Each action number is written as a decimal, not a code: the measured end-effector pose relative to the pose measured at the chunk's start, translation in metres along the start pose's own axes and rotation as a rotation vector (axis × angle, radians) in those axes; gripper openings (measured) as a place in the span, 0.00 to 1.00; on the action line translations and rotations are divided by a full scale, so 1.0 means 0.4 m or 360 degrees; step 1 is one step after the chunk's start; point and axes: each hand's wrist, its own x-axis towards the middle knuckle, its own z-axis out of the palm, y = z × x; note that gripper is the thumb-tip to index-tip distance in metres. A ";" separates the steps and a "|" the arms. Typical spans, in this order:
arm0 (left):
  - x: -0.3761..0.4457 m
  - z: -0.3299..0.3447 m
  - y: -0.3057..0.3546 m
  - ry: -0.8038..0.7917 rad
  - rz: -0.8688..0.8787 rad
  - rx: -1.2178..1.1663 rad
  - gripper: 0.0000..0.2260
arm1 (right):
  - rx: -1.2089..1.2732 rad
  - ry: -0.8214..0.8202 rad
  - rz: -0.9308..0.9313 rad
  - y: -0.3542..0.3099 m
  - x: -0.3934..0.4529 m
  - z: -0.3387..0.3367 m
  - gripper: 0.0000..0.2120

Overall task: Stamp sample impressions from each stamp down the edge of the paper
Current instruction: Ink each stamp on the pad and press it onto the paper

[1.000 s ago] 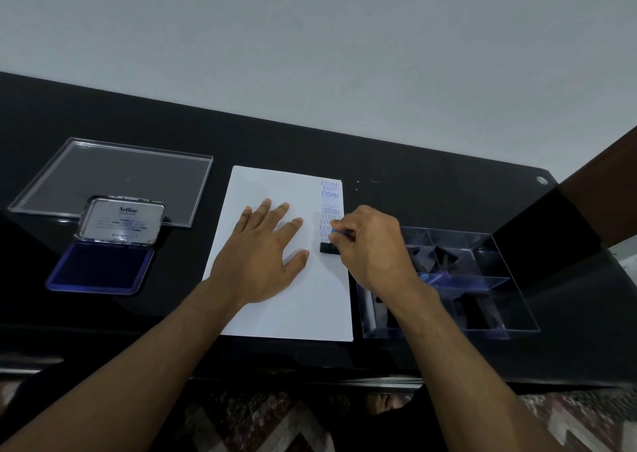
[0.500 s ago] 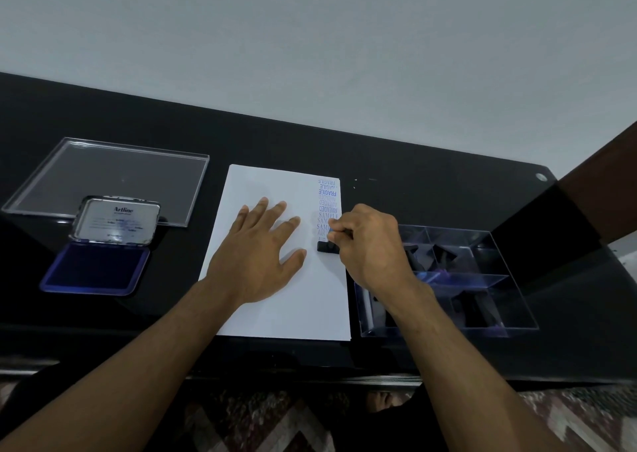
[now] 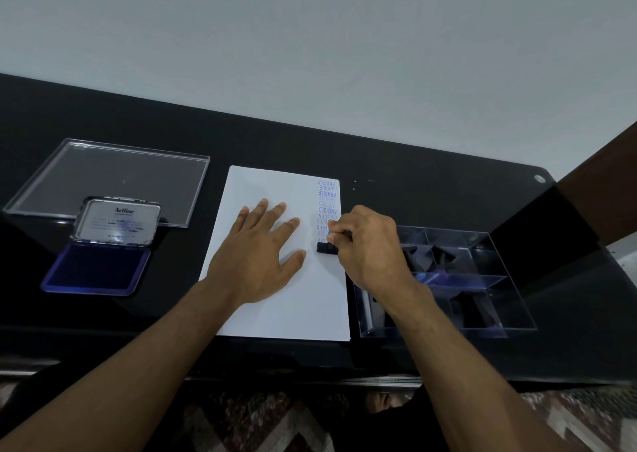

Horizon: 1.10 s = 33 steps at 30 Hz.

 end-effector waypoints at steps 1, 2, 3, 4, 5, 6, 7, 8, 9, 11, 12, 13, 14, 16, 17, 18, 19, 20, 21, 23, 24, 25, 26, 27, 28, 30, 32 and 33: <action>0.001 0.001 0.000 -0.0003 0.0003 -0.0001 0.37 | -0.0001 -0.0006 0.0003 0.001 0.004 0.001 0.05; 0.001 0.001 0.000 -0.0006 0.0005 -0.0002 0.37 | -0.0003 -0.0015 0.0004 0.000 0.008 0.001 0.05; 0.002 0.000 0.000 -0.0009 0.0004 -0.0003 0.37 | -0.0004 -0.0023 0.0007 -0.001 0.010 0.001 0.05; 0.001 -0.001 0.000 -0.0010 0.0001 -0.0002 0.37 | -0.0002 -0.0021 0.0005 -0.001 0.010 0.002 0.05; 0.002 -0.001 0.001 -0.0010 -0.0005 -0.0001 0.38 | -0.0004 -0.0016 0.0001 -0.001 0.010 0.002 0.05; 0.001 -0.002 0.001 -0.0010 -0.0008 -0.0002 0.38 | -0.0012 -0.0011 -0.0004 0.000 0.008 0.004 0.05; 0.001 -0.002 0.002 -0.0010 -0.0008 -0.0007 0.38 | -0.0024 -0.0011 -0.0005 0.001 0.006 0.004 0.05; 0.000 -0.003 0.002 -0.0009 -0.0006 -0.0010 0.38 | -0.0029 -0.0011 -0.0005 0.001 0.003 0.004 0.05; -0.001 -0.003 0.002 -0.0008 -0.0006 -0.0013 0.38 | -0.0032 -0.0013 -0.0003 0.001 0.001 0.005 0.05; 0.000 -0.003 0.002 -0.0010 -0.0008 -0.0016 0.38 | -0.0038 -0.0016 0.0001 0.001 0.000 0.005 0.05; -0.001 -0.004 0.002 -0.0008 -0.0009 -0.0015 0.38 | -0.0039 -0.0013 0.0000 0.001 0.000 0.006 0.05; -0.001 -0.004 0.003 -0.0004 -0.0011 -0.0015 0.38 | -0.0036 -0.0013 0.0004 0.002 0.000 0.006 0.05; -0.001 -0.005 0.003 -0.0006 -0.0014 -0.0016 0.38 | -0.0030 -0.0008 0.0010 0.002 -0.001 0.006 0.04; -0.001 -0.006 0.005 -0.0009 -0.0016 -0.0027 0.38 | -0.0017 0.0006 0.0016 0.002 -0.003 0.008 0.04; 0.000 -0.006 0.006 -0.0003 -0.0014 -0.0031 0.38 | -0.0012 0.0008 0.0021 0.001 -0.003 0.008 0.04; 0.000 -0.006 0.006 -0.0001 -0.0010 -0.0029 0.38 | -0.0015 0.0005 0.0027 0.000 -0.002 0.008 0.04; -0.001 -0.005 0.005 -0.0003 -0.0006 -0.0020 0.38 | -0.0024 -0.0005 0.0034 -0.001 -0.001 0.007 0.04; -0.001 -0.003 0.005 -0.0001 -0.0003 -0.0011 0.38 | -0.0033 -0.0015 0.0041 -0.001 0.000 0.005 0.05; -0.001 -0.003 0.003 0.0003 -0.0002 -0.0010 0.38 | -0.0034 -0.0025 0.0050 -0.001 0.003 0.004 0.05; -0.003 -0.003 0.002 -0.0004 -0.0004 -0.0026 0.38 | -0.0016 -0.0030 0.0072 -0.001 0.000 0.002 0.05; -0.002 -0.003 0.002 0.0001 -0.0004 -0.0029 0.38 | 0.0000 -0.0025 0.0089 -0.002 -0.003 -0.001 0.05; -0.002 -0.002 0.003 0.0008 -0.0007 -0.0029 0.37 | 0.0018 -0.0025 0.0109 -0.004 -0.006 -0.002 0.05; -0.002 -0.002 0.001 0.0008 -0.0005 -0.0027 0.37 | 0.0048 -0.0015 0.0126 -0.004 -0.010 -0.002 0.06; -0.002 -0.001 -0.002 0.0002 0.0002 -0.0024 0.36 | 0.0093 0.0026 0.0140 -0.005 -0.015 -0.003 0.06; -0.001 0.000 -0.004 -0.0002 0.0007 -0.0024 0.36 | 0.0143 0.0108 0.0151 -0.004 -0.020 -0.004 0.05; -0.002 0.000 -0.004 0.0000 0.0015 -0.0034 0.35 | 0.0284 0.0371 0.0223 0.000 -0.027 -0.010 0.03; -0.005 -0.003 -0.003 0.0002 0.0018 -0.0038 0.35 | 0.0583 0.0599 0.0426 0.008 -0.029 -0.014 0.03; -0.006 -0.004 -0.002 0.0006 0.0018 -0.0041 0.35 | 0.0728 0.0644 0.0546 0.011 -0.030 -0.014 0.04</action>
